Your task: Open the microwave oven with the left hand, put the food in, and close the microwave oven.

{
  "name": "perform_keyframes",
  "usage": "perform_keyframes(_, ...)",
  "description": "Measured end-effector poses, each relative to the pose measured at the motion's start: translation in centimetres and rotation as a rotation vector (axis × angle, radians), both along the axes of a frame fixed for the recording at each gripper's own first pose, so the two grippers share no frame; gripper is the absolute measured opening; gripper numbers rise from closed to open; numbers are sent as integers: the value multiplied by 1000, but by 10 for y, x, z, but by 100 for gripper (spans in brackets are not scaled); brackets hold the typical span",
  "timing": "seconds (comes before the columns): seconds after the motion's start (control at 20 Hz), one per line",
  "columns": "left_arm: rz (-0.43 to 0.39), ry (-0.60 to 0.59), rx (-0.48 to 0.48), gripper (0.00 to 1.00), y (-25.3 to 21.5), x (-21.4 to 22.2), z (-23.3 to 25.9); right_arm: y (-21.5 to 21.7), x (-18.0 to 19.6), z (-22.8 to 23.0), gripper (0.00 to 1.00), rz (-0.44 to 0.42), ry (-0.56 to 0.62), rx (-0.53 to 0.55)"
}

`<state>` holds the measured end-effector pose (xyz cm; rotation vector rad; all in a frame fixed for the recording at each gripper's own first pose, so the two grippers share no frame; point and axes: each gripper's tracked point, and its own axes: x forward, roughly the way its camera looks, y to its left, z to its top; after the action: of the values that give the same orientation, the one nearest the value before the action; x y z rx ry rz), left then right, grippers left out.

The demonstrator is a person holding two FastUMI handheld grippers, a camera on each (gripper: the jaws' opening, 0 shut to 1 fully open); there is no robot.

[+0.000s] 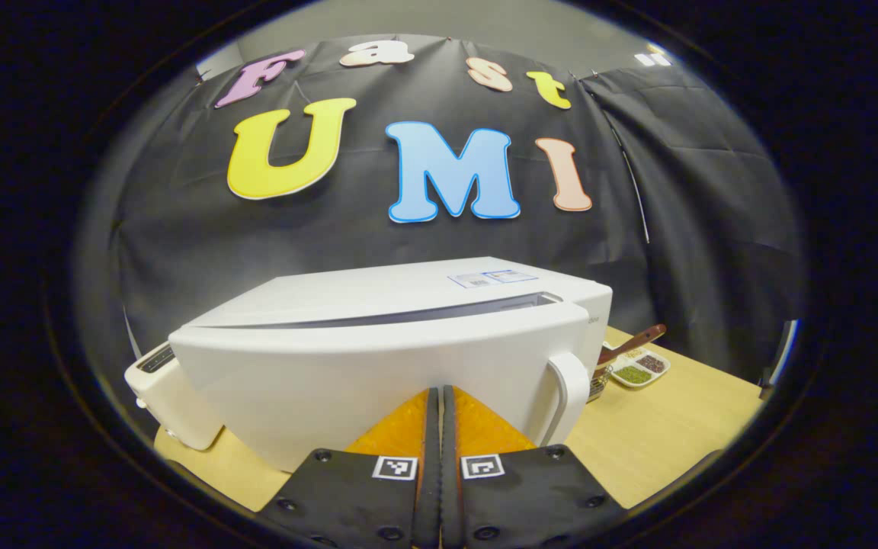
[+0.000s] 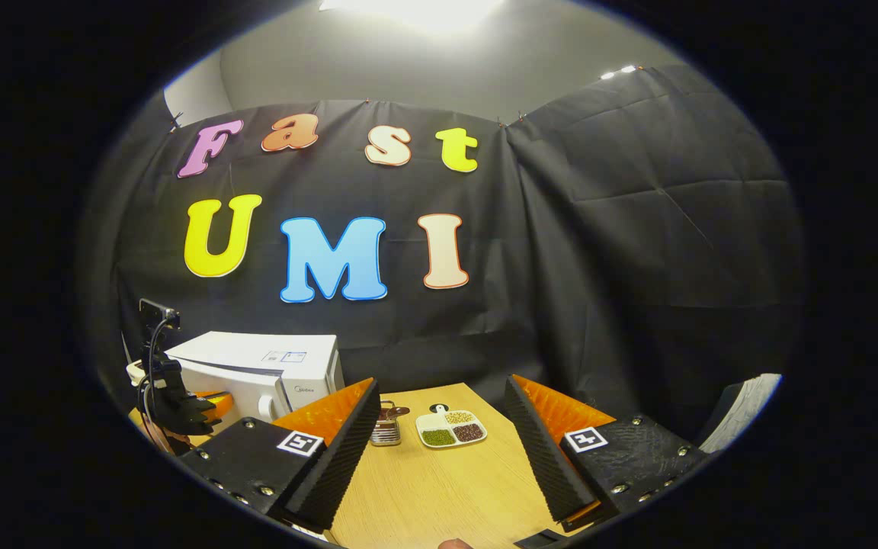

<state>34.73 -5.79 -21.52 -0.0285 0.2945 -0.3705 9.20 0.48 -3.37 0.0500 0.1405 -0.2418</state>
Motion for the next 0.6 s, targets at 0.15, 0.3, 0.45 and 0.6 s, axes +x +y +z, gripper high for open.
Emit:
perform_keyframes(0.15, 0, -8, 28, 7, -2, 9, -3, 2, 2, 3, 99, 3, -6, -16)
perform_keyframes(0.3, 22, -16, 17, 7, 1, 11, -2, 4, 7, 4, 99, 7, -6, -14)
perform_keyframes(0.45, 48, -26, 25, 7, 2, 12, -3, 12, 12, 5, 99, 26, 1, -16)
perform_keyframes(0.6, 77, 2, 67, 7, 2, 17, -12, 24, 13, 8, 99, 59, -4, -20)
